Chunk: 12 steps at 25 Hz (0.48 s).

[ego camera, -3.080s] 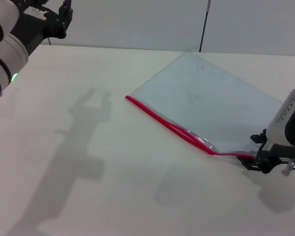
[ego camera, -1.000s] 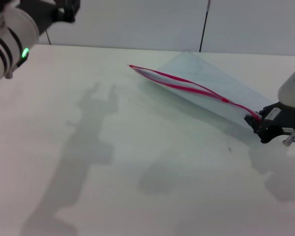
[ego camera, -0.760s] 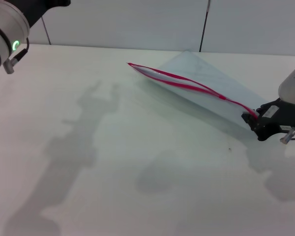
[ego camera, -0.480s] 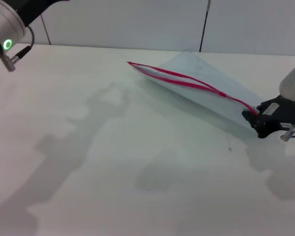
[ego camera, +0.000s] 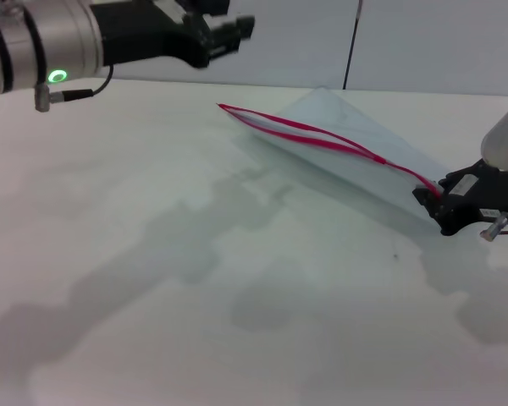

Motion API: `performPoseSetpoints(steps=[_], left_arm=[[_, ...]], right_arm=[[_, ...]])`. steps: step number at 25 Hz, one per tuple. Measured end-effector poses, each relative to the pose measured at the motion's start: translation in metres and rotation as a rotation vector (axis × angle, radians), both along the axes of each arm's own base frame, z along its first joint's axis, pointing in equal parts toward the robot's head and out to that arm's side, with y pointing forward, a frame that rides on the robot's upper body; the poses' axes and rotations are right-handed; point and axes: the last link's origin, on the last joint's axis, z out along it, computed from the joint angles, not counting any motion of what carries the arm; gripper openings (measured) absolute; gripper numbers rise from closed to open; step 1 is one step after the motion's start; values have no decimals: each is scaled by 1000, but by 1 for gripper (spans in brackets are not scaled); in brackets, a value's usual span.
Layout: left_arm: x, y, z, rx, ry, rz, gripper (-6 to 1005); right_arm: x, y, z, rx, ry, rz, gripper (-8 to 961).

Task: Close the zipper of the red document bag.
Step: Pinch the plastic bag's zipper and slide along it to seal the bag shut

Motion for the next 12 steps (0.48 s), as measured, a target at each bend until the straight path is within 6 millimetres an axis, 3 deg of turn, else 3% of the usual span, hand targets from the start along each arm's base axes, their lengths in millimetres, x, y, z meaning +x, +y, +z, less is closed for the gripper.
performPoseSetpoints(steps=[12], left_arm=[[10,5,-17,-152,342,-75,438]], right_arm=[[-20,-4,-2,-15,10,66,50]])
